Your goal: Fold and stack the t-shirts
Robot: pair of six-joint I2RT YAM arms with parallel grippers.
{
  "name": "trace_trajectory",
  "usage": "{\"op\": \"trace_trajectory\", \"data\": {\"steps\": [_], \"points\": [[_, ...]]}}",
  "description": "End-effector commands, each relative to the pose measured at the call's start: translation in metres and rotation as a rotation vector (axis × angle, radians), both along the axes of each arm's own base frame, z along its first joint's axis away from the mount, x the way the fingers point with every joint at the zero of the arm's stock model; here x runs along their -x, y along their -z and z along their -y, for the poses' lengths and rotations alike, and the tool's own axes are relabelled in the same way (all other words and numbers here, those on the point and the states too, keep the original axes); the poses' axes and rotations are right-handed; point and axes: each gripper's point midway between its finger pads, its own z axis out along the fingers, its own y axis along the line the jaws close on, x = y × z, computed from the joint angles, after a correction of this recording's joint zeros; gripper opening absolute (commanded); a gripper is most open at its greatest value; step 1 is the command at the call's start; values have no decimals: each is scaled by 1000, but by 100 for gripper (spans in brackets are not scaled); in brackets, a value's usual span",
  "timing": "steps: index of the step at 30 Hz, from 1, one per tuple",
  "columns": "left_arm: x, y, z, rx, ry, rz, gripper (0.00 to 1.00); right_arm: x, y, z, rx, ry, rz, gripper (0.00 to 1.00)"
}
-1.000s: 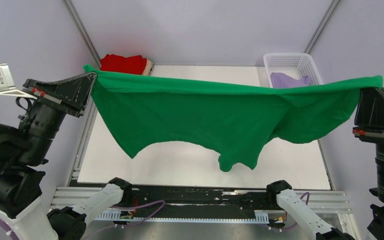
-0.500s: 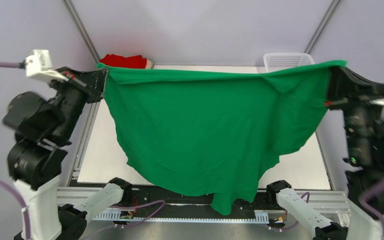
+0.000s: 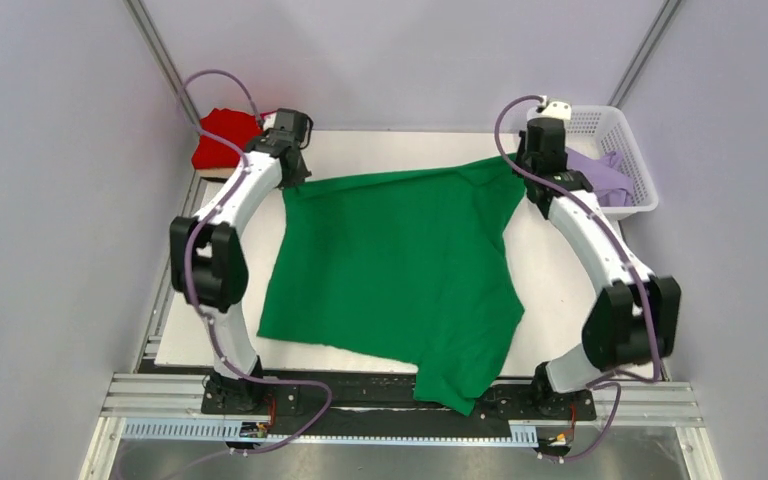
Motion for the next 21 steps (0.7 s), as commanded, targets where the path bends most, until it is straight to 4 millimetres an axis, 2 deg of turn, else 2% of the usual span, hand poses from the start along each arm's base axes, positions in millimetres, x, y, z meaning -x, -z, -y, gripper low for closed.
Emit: {"op": "trace_trajectory", "data": {"steps": [1,4,6,7,8,9,10,11,14,15,16,17,18,19,20,21], "points": [[-52,31,-7,14,-54,8,1,-63,-1,-10,-89,-17,89,3],[-77,60,-6,21,-56,-20,9,-106,37,-20,-107,-50,25,8],[-93,71,-4,29,-53,-27,21,-134,57,-24,-113,-63,-9,12],[-103,70,-2,35,-50,-12,35,-147,66,-26,-109,-66,-28,15],[-108,68,-1,38,-47,-1,42,-157,70,-27,-107,-68,-42,18],[-117,62,1,47,-41,25,61,-165,74,-28,-105,-66,-55,23],[-121,57,3,49,-31,39,72,-172,82,-29,-104,-65,-75,27],[-128,46,7,64,-16,70,92,-175,79,-29,-106,-64,-76,38],[-136,20,20,114,45,119,99,-170,75,-33,-142,-69,-88,89],[-136,8,23,127,58,136,100,-164,73,-35,-163,-71,-94,99],[-132,7,28,147,79,129,100,-153,82,-37,-182,-75,-125,100],[-127,-3,29,156,89,138,100,-142,84,-41,-206,-82,-141,100],[-118,6,32,166,101,106,100,-130,83,-44,-234,-90,-151,100],[-111,-8,32,176,105,120,100,-116,86,-50,-279,-102,-174,100],[-97,10,33,178,108,70,100,-101,85,-56,-320,-120,-188,100],[-89,-8,33,190,110,102,100,-84,91,-62,-358,-135,-215,100]]}}
